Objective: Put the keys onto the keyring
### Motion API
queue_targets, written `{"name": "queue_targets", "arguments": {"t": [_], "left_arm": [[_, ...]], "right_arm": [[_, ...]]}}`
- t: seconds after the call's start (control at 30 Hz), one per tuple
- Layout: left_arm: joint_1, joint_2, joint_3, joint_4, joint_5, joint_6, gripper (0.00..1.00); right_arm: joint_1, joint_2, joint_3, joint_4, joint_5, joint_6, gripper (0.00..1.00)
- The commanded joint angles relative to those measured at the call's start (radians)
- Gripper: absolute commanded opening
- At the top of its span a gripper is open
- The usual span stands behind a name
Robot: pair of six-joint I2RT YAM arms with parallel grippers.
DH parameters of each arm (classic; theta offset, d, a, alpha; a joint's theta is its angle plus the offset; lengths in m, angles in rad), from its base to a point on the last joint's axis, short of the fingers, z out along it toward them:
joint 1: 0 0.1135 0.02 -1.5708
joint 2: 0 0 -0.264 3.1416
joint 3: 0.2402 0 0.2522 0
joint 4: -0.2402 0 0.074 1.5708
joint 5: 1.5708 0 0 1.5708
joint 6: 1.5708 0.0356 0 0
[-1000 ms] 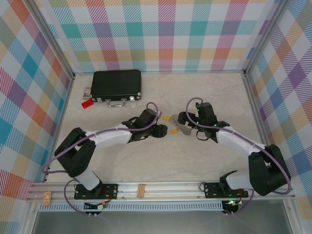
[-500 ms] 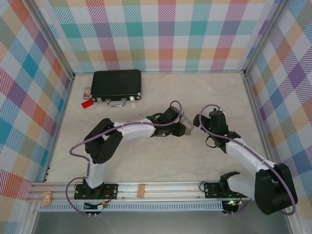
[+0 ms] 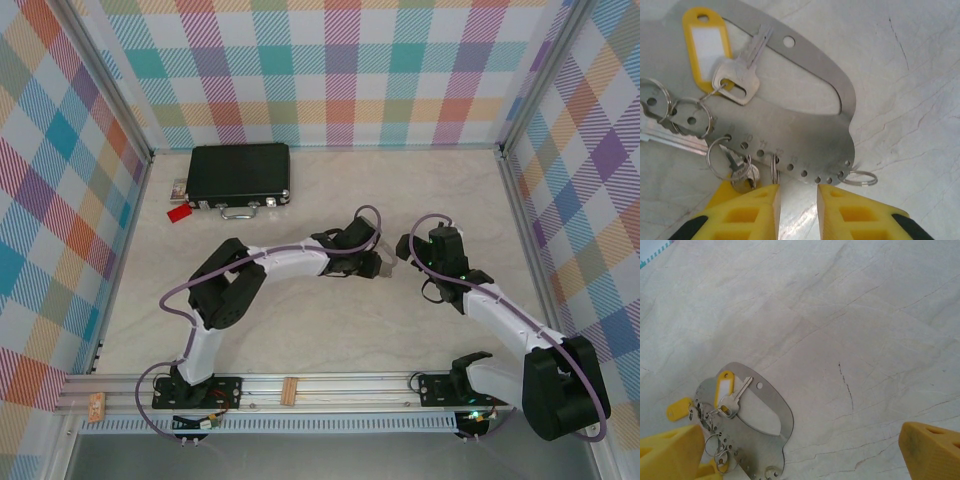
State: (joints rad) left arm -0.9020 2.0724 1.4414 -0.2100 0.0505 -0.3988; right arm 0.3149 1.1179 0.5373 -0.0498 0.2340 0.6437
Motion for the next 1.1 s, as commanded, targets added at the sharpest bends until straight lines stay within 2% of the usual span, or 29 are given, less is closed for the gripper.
{"name": "queue_targets", "arguments": {"t": [0.0, 0.13, 0.73, 1.0, 1.07], "left_arm": [[-0.005, 0.036, 0.036, -0.052, -0.041, 0.009, 0.25], [-0.005, 0.054, 0.064, -0.104, -0.063, 0.013, 0.24], [-0.005, 0.071, 0.097, -0.096, -0.063, 0.034, 0.27], [-0.005, 0.105, 0.133, -0.103, -0.072, 0.054, 0.25], [-0.005, 0.11, 0.143, -0.11, -0.075, 0.056, 0.2]], "right_arm": [[-0.002, 0.007, -0.001, 0.019, -0.013, 0.014, 0.99], [0.0, 0.009, 0.0, 0.022, -0.019, 0.014, 0.99], [-0.001, 0.028, 0.002, 0.028, -0.048, 0.018, 0.99], [0.0, 0.037, 0.004, 0.033, -0.054, 0.019, 0.99], [-0.001, 0.037, 0.004, 0.033, -0.055, 0.017, 0.99]]}}
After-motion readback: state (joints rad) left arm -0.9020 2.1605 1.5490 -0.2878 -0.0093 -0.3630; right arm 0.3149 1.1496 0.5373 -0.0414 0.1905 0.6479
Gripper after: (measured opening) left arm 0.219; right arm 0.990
